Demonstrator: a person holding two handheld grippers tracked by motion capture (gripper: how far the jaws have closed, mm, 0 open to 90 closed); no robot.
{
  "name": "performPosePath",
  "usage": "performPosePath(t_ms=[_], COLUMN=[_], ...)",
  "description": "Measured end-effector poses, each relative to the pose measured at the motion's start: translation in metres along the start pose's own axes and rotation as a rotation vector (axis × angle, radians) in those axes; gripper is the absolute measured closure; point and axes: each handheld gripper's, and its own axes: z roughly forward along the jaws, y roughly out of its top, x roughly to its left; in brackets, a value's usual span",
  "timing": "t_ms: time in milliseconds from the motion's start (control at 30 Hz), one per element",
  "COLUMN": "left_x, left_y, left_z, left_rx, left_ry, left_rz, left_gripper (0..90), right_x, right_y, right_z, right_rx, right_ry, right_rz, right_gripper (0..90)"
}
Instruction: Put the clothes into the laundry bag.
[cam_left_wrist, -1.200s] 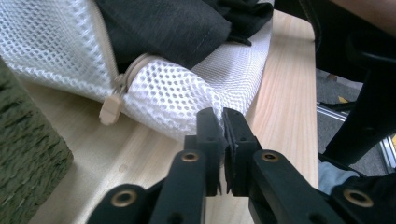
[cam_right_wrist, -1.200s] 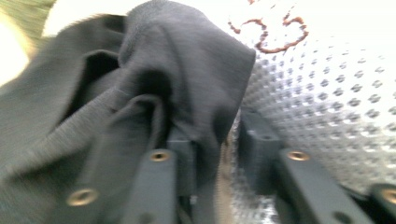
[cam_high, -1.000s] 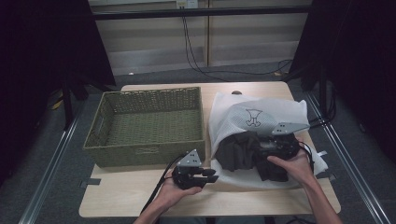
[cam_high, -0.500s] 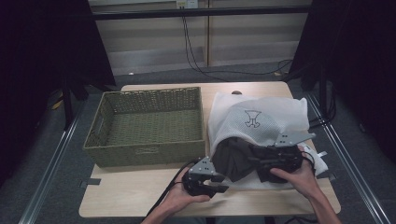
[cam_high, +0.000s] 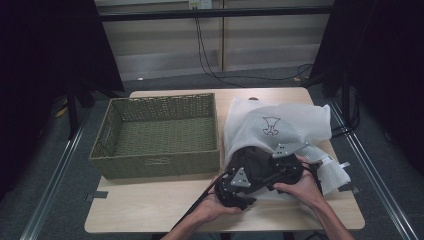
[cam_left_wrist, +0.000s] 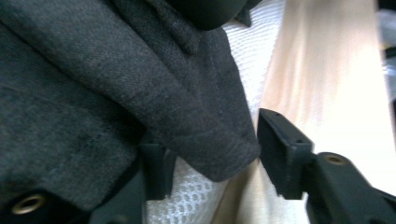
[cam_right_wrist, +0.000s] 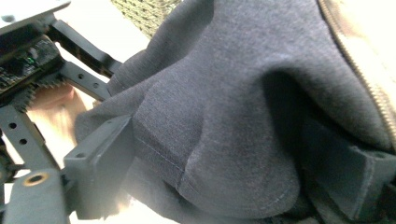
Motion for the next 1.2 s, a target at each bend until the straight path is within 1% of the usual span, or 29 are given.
performPosePath(t_ms=[33, 67, 100, 133, 167, 200, 267, 300, 333, 367, 400, 433, 467, 500, 567, 633, 700, 733, 767, 833, 867, 900, 967, 1000, 1067, 1100, 1133, 1167, 1200], left_x=[0.000, 0.001, 0.005, 0.007, 0.010, 0.011, 0.012, 0.012, 0.012, 0.012, 0.013, 0.013, 0.013, 0.011, 0.010, 0.008, 0.005, 0.004, 0.003, 0.002, 0.001, -0.001, -0.005, -0.007, -0.009, -0.011, -0.012, -0.012, -0.013], left_y=[0.000, 0.000, 0.000, -0.001, -0.001, -0.002, -0.003, -0.003, -0.004, -0.003, -0.003, -0.003, -0.001, 0.000, 0.004, 0.008, 0.010, 0.010, 0.010, 0.010, 0.011, 0.012, 0.013, 0.014, 0.014, 0.013, 0.012, 0.011, 0.010], left_z=[-0.001, 0.000, -0.002, -0.001, -0.001, -0.002, -0.001, -0.003, -0.002, -0.005, -0.006, -0.009, -0.011, -0.013, -0.016, -0.018, -0.021, -0.021, -0.022, -0.026, -0.029, -0.031, -0.036, -0.038, -0.041, -0.043, -0.045, -0.047, -0.049], left_rx=[0.008, -0.004, 0.011, -0.003, -0.008, -0.013, -0.029, -0.019, -0.042, -0.047, -0.080, -0.106, -0.113, -0.110, -0.119, -0.127, -0.121, -0.125, -0.128, -0.143, -0.150, -0.152, -0.151, -0.145, -0.145, -0.147, -0.145, -0.140, -0.137], left_ry=[0.011, 0.024, 0.031, 0.046, 0.034, 0.023, 0.011, 0.007, -0.005, -0.017, -0.033, -0.053, -0.064, -0.057, -0.084, -0.097, -0.094, -0.112, -0.110, -0.145, -0.146, -0.148, -0.159, -0.165, -0.171, -0.179, -0.178, -0.193, -0.179], left_rz=[0.013, -0.005, 0.003, -0.034, -0.058, -0.084, -0.093, -0.095, -0.102, -0.121, -0.140, -0.160, -0.144, -0.144, -0.142, -0.126, -0.112, -0.112, -0.102, -0.112, -0.116, -0.101, -0.081, -0.059, -0.054, -0.039, -0.036, -0.021, -0.018], left_gripper=[55.1, 58.1, 66.2, 76.7, 83.7, 85.5, 87.7, 88.2, 88.5, 88.6, 88.8, 88.9, 89.1, 89.3, 89.4, 89.5, 89.6, 89.6, 89.6, 89.6, 89.7, 89.7, 89.7, 89.7, 89.7, 89.7, 89.7, 89.7, 89.7], right_x=[0.000, -0.001, -0.002, -0.002, -0.004, -0.007, -0.011, -0.013, -0.016, -0.017, -0.020, -0.022, -0.024, -0.028, -0.033, -0.040, -0.047, -0.051, -0.055, -0.062, -0.065, -0.069, -0.075, -0.079, -0.084, -0.086, -0.089, -0.093, -0.098], right_y=[0.000, 0.000, -0.001, -0.001, -0.001, -0.002, -0.004, -0.004, -0.003, -0.002, -0.001, 0.000, 0.001, 0.002, 0.004, 0.008, 0.011, 0.013, 0.015, 0.020, 0.021, 0.023, 0.027, 0.030, 0.036, 0.039, 0.042, 0.044, 0.045], right_z=[0.000, 0.001, 0.002, 0.005, 0.008, 0.012, 0.019, 0.022, 0.023, 0.023, 0.023, 0.022, 0.021, 0.021, 0.020, 0.020, 0.020, 0.021, 0.022, 0.025, 0.025, 0.027, 0.029, 0.031, 0.033, 0.033, 0.033, 0.032, 0.031], right_rx=[0.002, -0.002, 0.001, 0.015, 0.033, 0.046, 0.079, 0.098, 0.107, 0.114, 0.109, 0.113, 0.104, 0.100, 0.089, 0.078, 0.061, 0.054, 0.050, 0.045, 0.041, 0.027, 0.007, -0.001, -0.012, -0.022, -0.036, -0.051, -0.072], right_ry=[-0.004, -0.010, -0.019, -0.045, -0.074, -0.101, -0.168, -0.185, -0.194, -0.214, -0.211, -0.222, -0.233, -0.225, -0.234, -0.245, -0.249, -0.256, -0.260, -0.277, -0.282, -0.283, -0.303, -0.314, -0.335, -0.342, -0.365, -0.377, -0.390], right_rz=[-0.001, -0.002, 0.002, -0.009, -0.009, -0.004, -0.014, -0.015, -0.007, 0.001, 0.002, 0.002, 0.008, 0.016, 0.024, 0.034, 0.060, 0.058, 0.066, 0.086, 0.088, 0.092, 0.107, 0.103, 0.103, 0.102, 0.100, 0.103, 0.113], right_gripper=[12.3, 13.5, 15.8, 19.3, 23.6, 28.3, 40.1, 46.2, 55.0, 62.3, 68.4, 71.5, 73.1, 74.0, 75.7, 76.8, 77.1, 77.1, 77.1, 77.1, 77.2, 77.2, 77.3, 77.3, 77.4, 77.3, 77.3, 77.3, 77.2])
